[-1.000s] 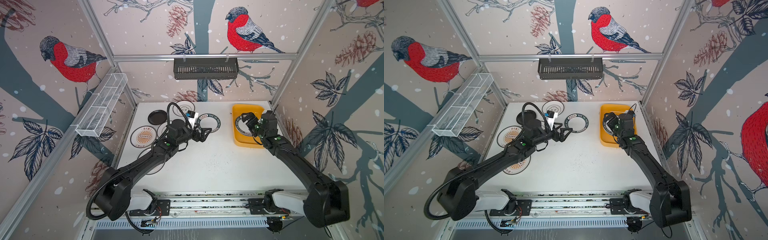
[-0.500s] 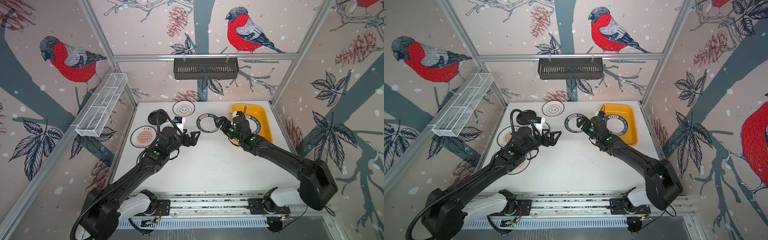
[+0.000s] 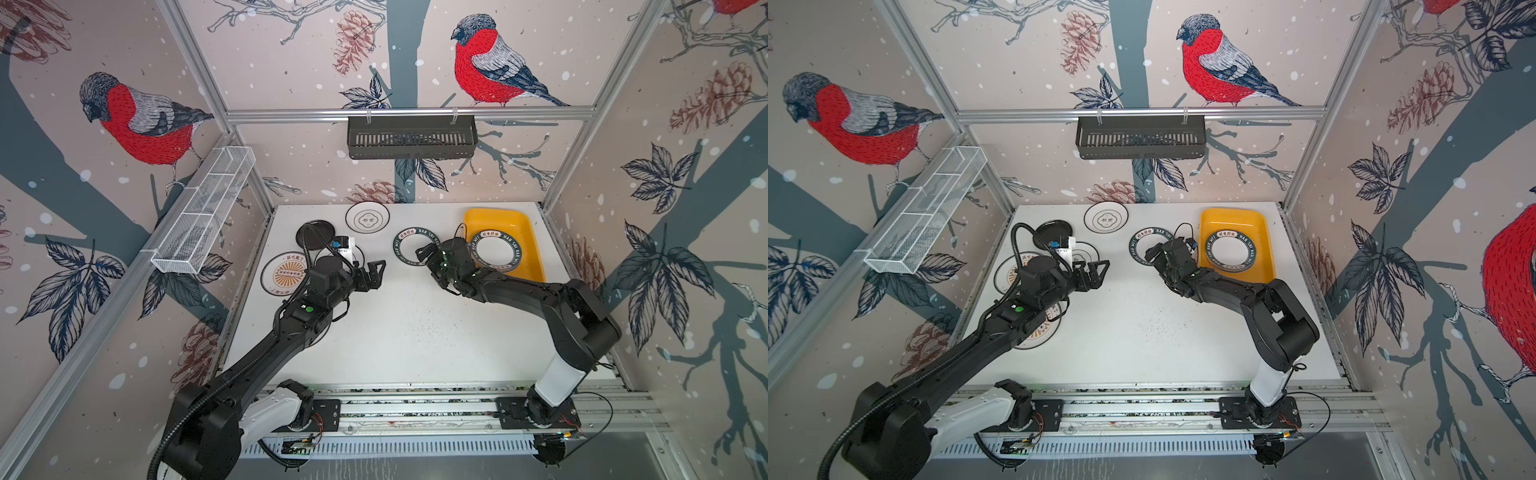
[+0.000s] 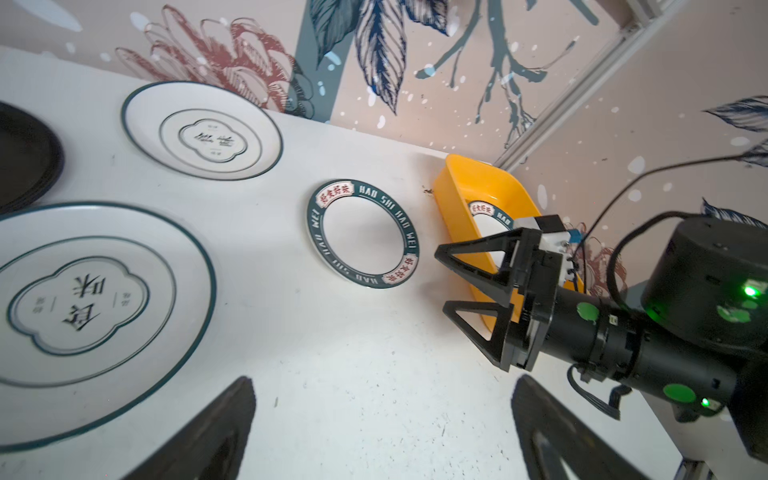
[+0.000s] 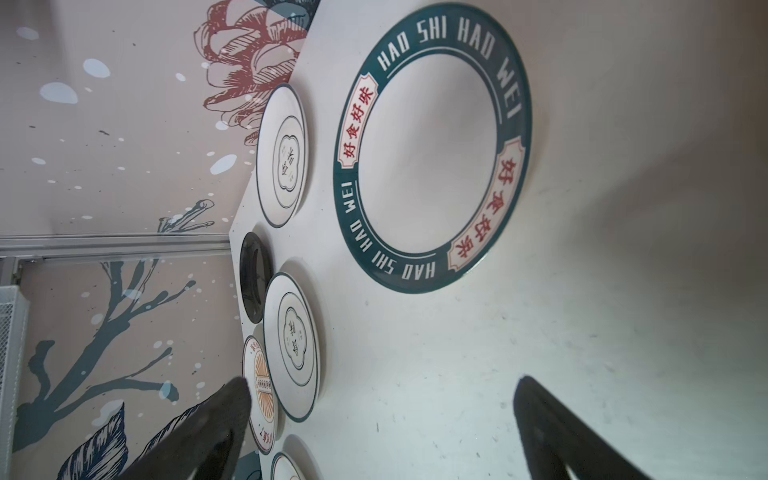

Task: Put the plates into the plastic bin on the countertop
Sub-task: 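Lower the right gripper and pinch the smaller green plate's rim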

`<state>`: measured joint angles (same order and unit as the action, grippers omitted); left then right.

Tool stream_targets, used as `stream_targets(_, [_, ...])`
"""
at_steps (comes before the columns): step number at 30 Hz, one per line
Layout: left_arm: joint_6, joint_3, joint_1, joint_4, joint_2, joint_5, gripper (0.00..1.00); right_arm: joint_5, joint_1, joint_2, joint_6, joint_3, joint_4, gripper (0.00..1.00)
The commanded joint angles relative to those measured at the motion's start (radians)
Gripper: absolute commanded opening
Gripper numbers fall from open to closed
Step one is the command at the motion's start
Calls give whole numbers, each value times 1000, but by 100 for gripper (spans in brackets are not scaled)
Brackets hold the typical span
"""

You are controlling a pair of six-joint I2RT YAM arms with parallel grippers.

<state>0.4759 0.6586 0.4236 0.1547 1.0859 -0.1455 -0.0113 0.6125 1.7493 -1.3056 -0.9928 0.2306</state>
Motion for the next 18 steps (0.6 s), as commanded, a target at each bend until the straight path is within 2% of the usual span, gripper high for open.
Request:
stream_targets(1, [31,-10,-22,58,5,-7,97,-27,-15,45,-59,-5,67,97])
stream_targets(5, [15,-8,-33,70,10,-17,96,-55,-41,114,-81,-34,98,93])
stream_targets(10, [-9,7,-36,34,14,32,97,-57,-56,188,-98,-103,42,89])
stream_targets(12, [-19,15,-37,20,9,39,97,-67,-65,220,-119,-107,55,85])
stream_targets(18, [-20,-13,-37,85,12,-32,96,-41,-68,263,-175,-97,75,76])
